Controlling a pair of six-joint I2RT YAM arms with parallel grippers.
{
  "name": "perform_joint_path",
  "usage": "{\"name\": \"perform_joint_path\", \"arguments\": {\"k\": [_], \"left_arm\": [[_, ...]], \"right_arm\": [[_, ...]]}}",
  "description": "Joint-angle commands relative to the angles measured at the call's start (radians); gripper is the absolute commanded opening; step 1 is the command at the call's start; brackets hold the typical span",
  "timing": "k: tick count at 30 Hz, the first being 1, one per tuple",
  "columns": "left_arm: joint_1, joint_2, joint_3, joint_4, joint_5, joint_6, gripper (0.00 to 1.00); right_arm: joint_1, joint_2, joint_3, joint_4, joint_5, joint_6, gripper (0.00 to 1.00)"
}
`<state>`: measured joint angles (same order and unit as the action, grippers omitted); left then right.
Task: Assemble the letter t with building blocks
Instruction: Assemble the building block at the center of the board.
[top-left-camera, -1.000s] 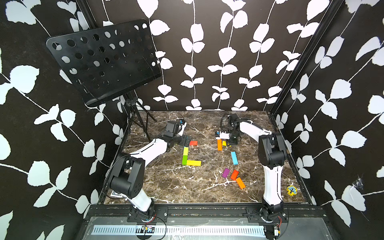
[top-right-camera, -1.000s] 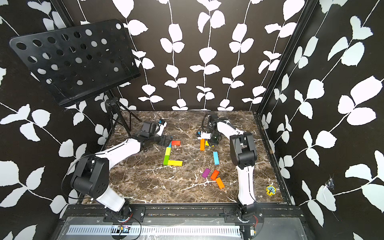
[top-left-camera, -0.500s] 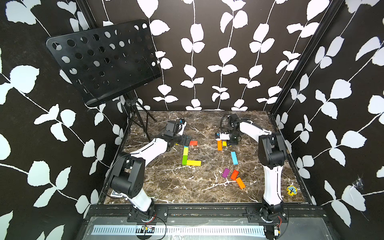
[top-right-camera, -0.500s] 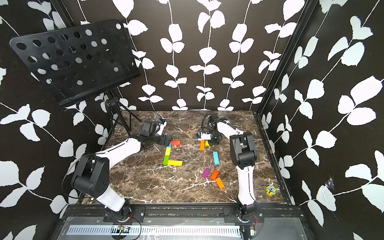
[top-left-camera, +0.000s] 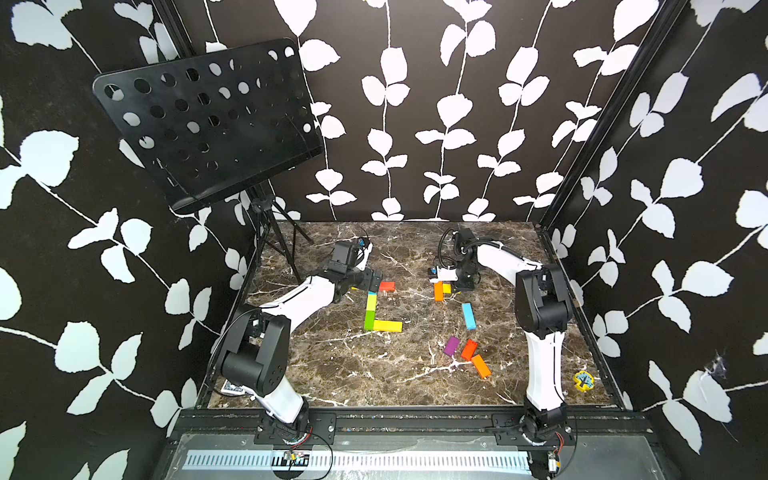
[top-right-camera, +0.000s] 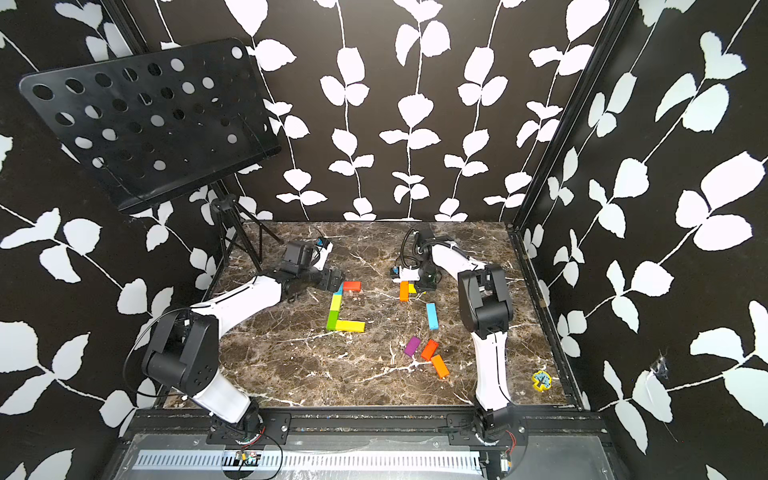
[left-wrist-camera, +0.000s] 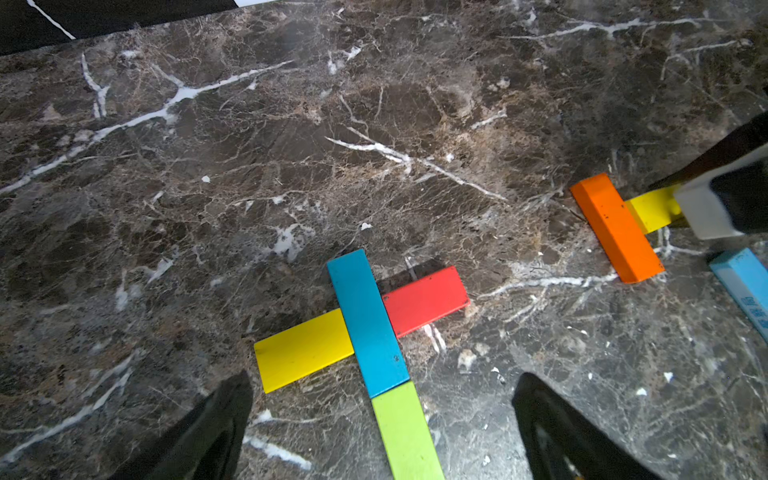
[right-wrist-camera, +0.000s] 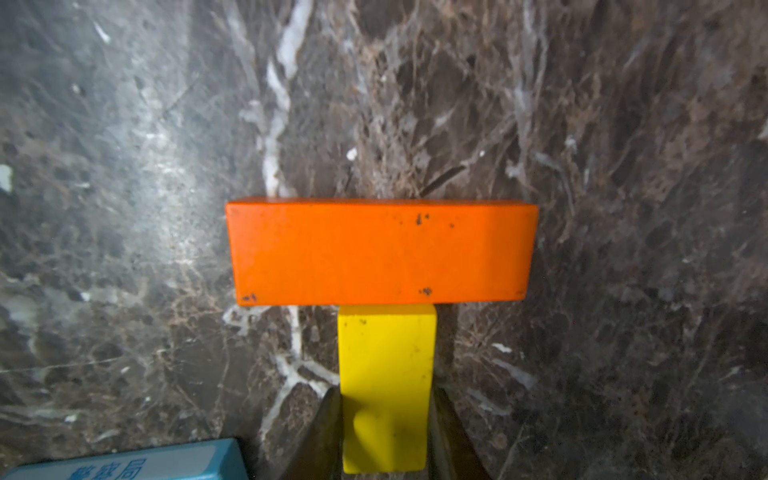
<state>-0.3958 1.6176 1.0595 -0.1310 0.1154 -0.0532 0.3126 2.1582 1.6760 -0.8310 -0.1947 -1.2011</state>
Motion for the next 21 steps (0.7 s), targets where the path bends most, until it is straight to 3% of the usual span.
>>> {"name": "perform_joint_path", "arguments": {"k": [1, 21], "left_arm": [[0.005, -0.012, 0.002, -0.012, 0.004, -0.007, 0.99], [0.005, -0.001, 0.004, -0.003, 0.009, -0.010, 0.99]], "right_arm": [[0.005, 0.002, -0.021, -0.031, -0.022, -0.022, 0.24], [0.010, 0.018, -0.015, -0.041, -0.041, -0.011, 0.34]]}}
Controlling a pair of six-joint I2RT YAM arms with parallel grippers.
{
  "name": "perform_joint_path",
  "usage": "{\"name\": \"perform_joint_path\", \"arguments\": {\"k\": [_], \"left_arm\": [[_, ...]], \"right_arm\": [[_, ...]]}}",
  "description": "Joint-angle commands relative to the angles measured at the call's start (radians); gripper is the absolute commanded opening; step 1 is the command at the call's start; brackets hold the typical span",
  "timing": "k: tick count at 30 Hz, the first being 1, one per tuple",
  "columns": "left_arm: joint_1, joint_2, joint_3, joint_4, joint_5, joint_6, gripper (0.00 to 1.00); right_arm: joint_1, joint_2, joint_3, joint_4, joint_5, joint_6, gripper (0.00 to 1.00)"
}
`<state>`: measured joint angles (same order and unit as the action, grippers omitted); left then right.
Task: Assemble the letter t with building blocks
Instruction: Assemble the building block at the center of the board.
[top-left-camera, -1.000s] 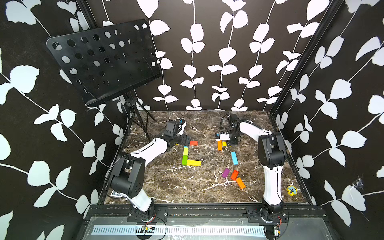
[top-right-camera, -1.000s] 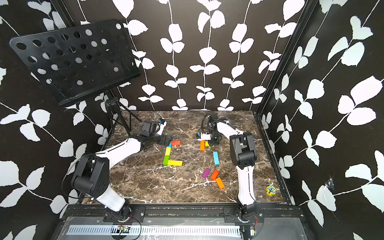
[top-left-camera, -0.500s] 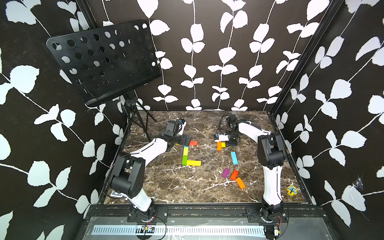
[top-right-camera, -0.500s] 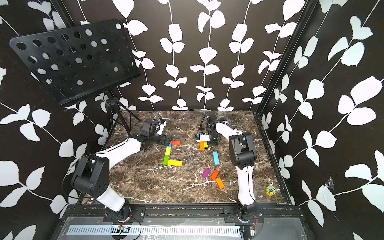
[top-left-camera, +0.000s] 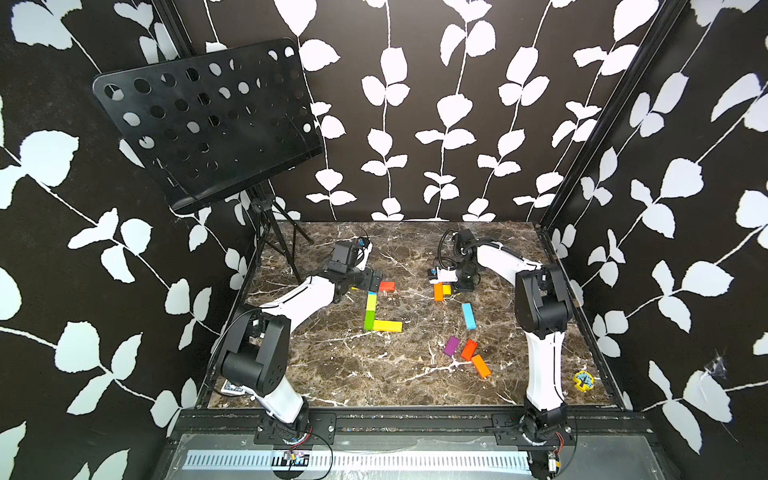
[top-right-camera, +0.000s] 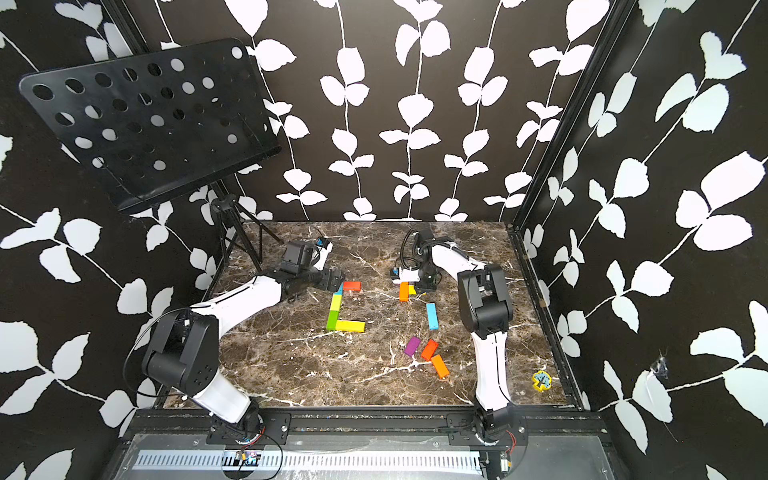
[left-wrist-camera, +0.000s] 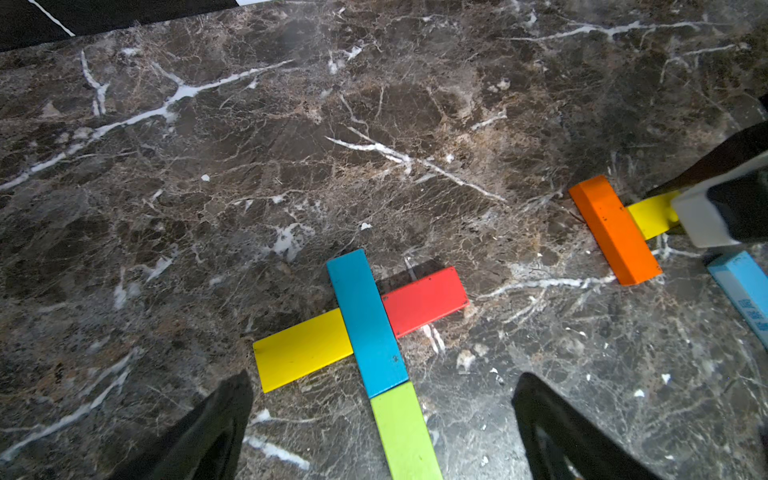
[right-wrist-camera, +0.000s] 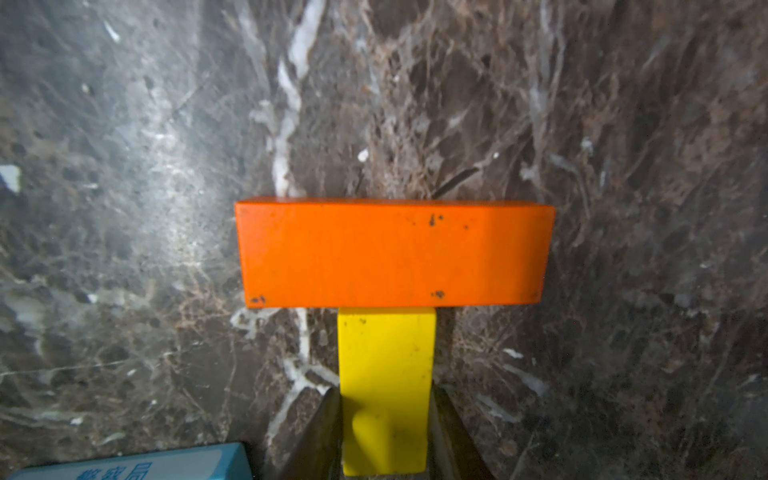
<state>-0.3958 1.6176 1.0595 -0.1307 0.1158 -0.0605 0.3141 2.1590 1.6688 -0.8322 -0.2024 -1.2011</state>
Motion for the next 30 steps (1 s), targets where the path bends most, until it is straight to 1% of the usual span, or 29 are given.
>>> {"name": "perform_joint_path", "arguments": {"k": [1, 11, 15, 17, 18, 19, 25, 30], "left_arm": [[0.005, -0.001, 0.004, -0.003, 0.009, -0.003, 0.99], [0.005, 0.014, 0.008, 0.005, 0.022, -0.001, 0.99], [0.005, 0.018, 0.016, 0.006, 0.024, 0.005, 0.99], [0.005, 0.020, 0.020, 0.003, 0.025, 0.004, 0.99], [0.005, 0.022, 0.021, 0.005, 0.025, 0.005, 0.99], [0.005, 0.024, 0.020, 0.006, 0.026, 0.005, 0.99], [0.005, 0.030, 0.023, 0.015, 0.032, 0.002, 0.99], [0.005, 0.033, 0.032, 0.021, 0.035, 0.001, 0.99]], "right_arm": [[0.009, 0.017, -0.007, -0.041, -0.034, -0.010, 0.35], [0.009, 0.023, -0.009, -0.042, -0.035, -0.011, 0.41], [0.008, 0.030, -0.001, -0.046, -0.038, -0.006, 0.46], [0.008, 0.031, 0.005, -0.048, -0.043, -0.005, 0.56], [0.008, 0.030, 0.004, -0.046, -0.046, -0.005, 0.79], [0.008, 0.028, 0.002, -0.042, -0.049, -0.005, 0.99], [0.004, -0.010, -0.028, 0.028, -0.059, 0.018, 0.99], [-0.008, -0.088, -0.038, 0.107, -0.075, 0.067, 0.99]]}}
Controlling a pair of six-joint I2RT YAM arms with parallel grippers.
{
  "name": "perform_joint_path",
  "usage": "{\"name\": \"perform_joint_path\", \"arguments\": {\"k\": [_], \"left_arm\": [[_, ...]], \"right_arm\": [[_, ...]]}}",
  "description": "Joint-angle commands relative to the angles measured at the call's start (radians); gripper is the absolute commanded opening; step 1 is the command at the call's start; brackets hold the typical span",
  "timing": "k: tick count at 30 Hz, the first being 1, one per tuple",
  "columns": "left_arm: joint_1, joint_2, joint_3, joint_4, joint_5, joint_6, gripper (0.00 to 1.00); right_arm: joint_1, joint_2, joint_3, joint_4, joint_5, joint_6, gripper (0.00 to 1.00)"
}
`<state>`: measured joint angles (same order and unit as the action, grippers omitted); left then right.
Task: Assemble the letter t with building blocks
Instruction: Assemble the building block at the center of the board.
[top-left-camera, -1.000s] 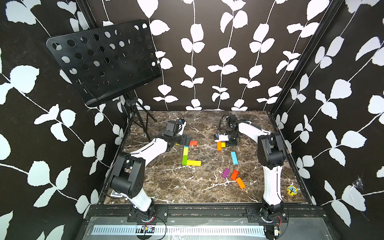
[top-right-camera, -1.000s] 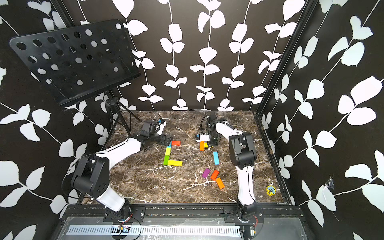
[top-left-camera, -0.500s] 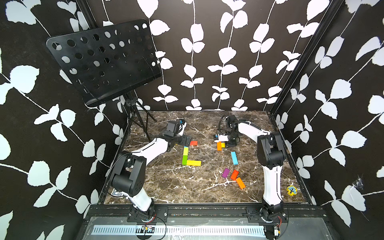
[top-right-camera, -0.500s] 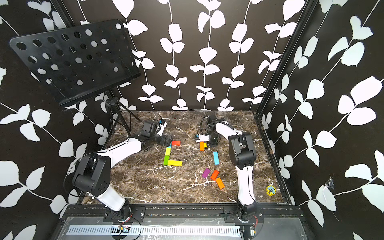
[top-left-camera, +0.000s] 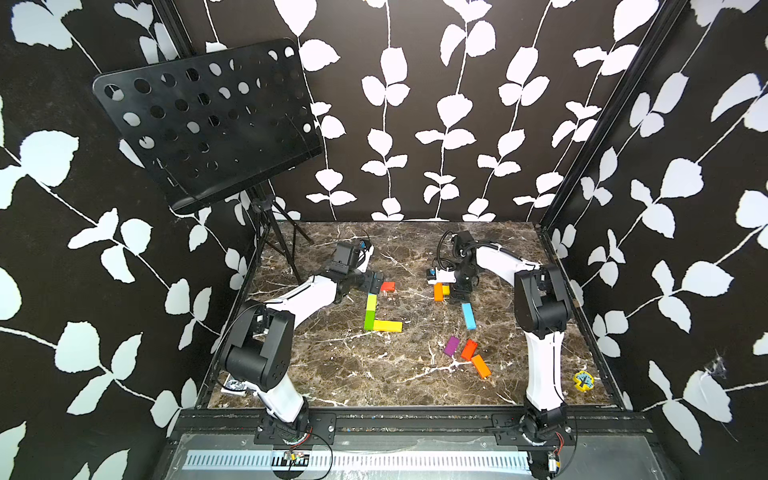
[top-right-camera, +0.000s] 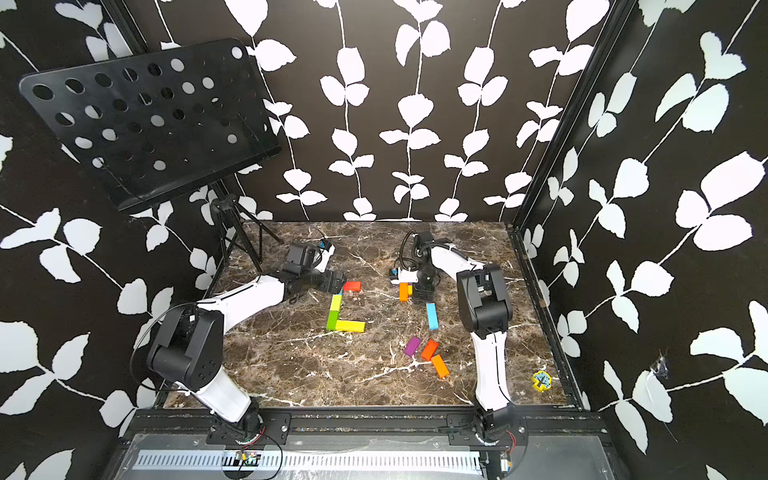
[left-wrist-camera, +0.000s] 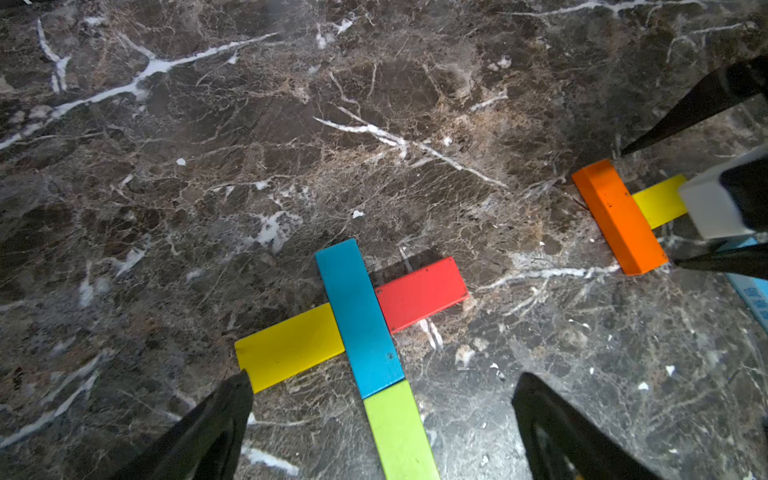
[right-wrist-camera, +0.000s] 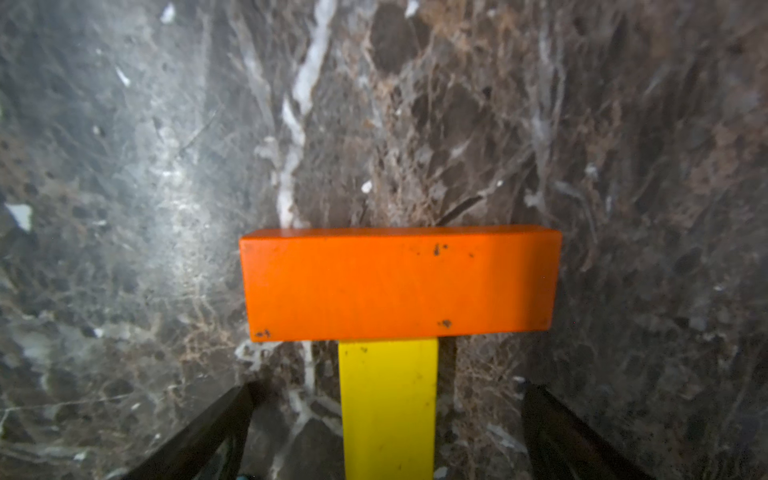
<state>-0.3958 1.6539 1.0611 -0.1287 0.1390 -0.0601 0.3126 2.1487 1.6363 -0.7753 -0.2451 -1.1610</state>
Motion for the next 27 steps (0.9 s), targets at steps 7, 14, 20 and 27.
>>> {"name": "perform_joint_path", "arguments": {"k": [7, 14, 20, 27], "left_arm": [[0.005, -0.009, 0.066, -0.005, 0.058, 0.001, 0.99], [-0.060, -0.043, 0.084, -0.031, 0.093, 0.097, 0.99], [-0.215, -0.006, 0.062, 0.011, -0.061, 0.132, 0.96], [-0.342, 0.016, -0.014, 0.065, -0.066, -0.076, 0.88]], "right_arm": [[-0.016, -0.234, 0.005, 0.155, 0.018, 0.094, 0.99], [-0.033, -0.389, -0.020, 0.102, 0.053, 0.235, 0.99], [-0.042, -0.466, -0.076, 0.032, 0.109, 0.698, 0.99], [-0.036, -0.776, -0.598, 0.384, 0.044, 1.086, 0.99]]}}
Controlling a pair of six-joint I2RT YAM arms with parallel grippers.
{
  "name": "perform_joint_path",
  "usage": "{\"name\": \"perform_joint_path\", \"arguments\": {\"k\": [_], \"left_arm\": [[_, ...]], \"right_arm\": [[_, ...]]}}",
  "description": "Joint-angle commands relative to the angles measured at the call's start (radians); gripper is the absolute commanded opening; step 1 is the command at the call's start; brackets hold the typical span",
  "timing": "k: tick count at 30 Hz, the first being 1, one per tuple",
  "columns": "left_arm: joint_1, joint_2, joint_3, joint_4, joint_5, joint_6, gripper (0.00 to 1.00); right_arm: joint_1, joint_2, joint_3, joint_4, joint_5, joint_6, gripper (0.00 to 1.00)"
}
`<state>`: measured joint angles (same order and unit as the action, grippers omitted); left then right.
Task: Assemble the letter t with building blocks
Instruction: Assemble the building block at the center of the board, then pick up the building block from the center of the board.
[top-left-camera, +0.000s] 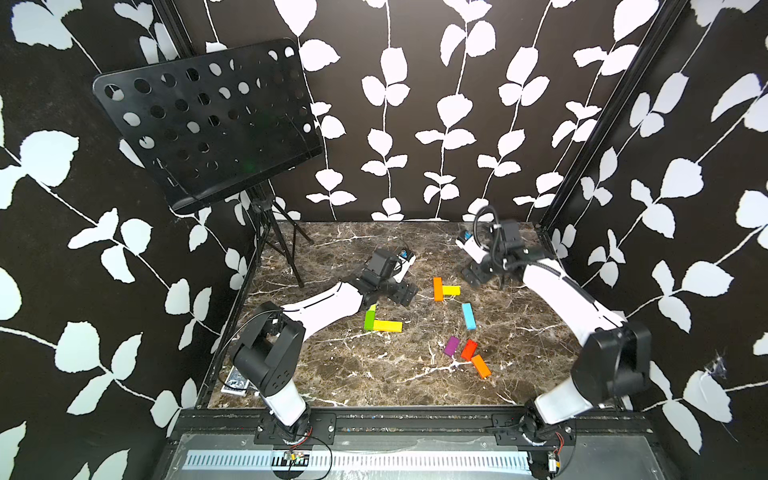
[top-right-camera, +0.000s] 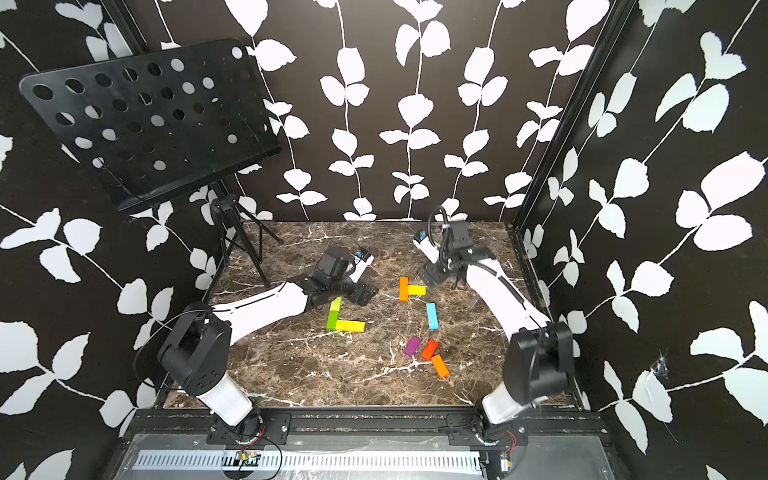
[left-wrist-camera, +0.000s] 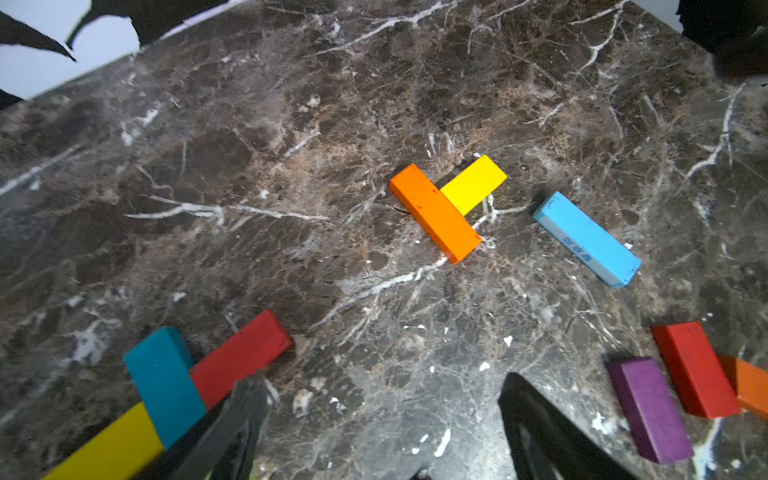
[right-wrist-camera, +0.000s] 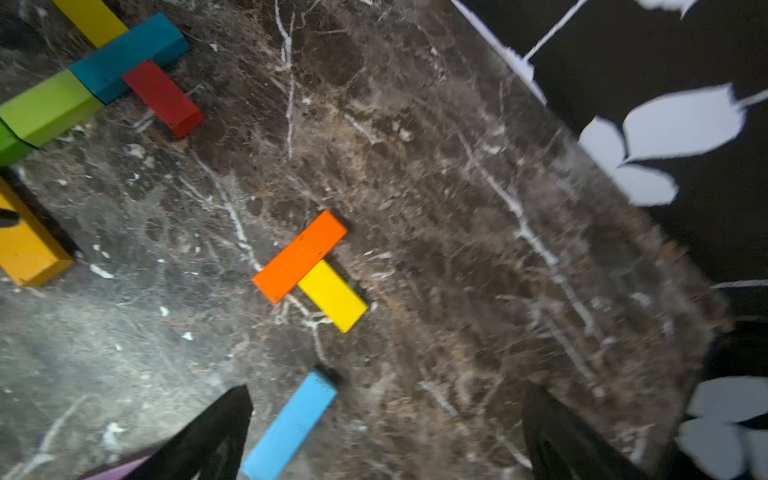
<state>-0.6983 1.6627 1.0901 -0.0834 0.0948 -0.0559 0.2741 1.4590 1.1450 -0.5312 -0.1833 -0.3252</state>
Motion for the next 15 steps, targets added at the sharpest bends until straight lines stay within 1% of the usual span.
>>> {"name": "perform_joint_path", "arguments": {"k": [1, 3, 6, 8, 9, 12, 13, 15], "left_arm": [[-0.070, 0.010, -0.054, 0.016, -0.037, -0.077, 0.88], [-0.125, 0.028, -0.051, -0.017, -0.071, -0.077, 0.87], [-0.196, 0.062, -0.043, -0.036, -0.107, -0.129, 0.86], [-0.231, 0.067, -0.045, -0.038, -0.123, -0.162, 0.85], [-0.248, 0.067, -0.041, -0.050, -0.127, -0.177, 0.85], [-0.294, 0.066, -0.021, -0.101, -0.154, -0.193, 0.83], [-0.308, 0.065, -0.012, -0.113, -0.162, -0.193, 0.83], [-0.334, 0.076, 0.012, -0.148, -0.174, -0.204, 0.80]], "right_arm": [[0.004, -0.114, -0.144, 0.134, 0.007, 0.297, 0.99], [0.004, -0.159, -0.215, 0.129, -0.024, 0.341, 0.99], [0.005, -0.226, -0.308, 0.139, -0.068, 0.412, 0.99], [0.006, -0.284, -0.348, 0.122, -0.054, 0.447, 0.99], [0.006, -0.320, -0.359, 0.095, -0.029, 0.455, 0.99], [0.005, -0.428, -0.389, 0.015, 0.125, 0.504, 0.99], [0.005, -0.454, -0.394, -0.013, 0.156, 0.517, 0.99], [0.004, -0.507, -0.414, -0.050, 0.169, 0.542, 0.99]]}}
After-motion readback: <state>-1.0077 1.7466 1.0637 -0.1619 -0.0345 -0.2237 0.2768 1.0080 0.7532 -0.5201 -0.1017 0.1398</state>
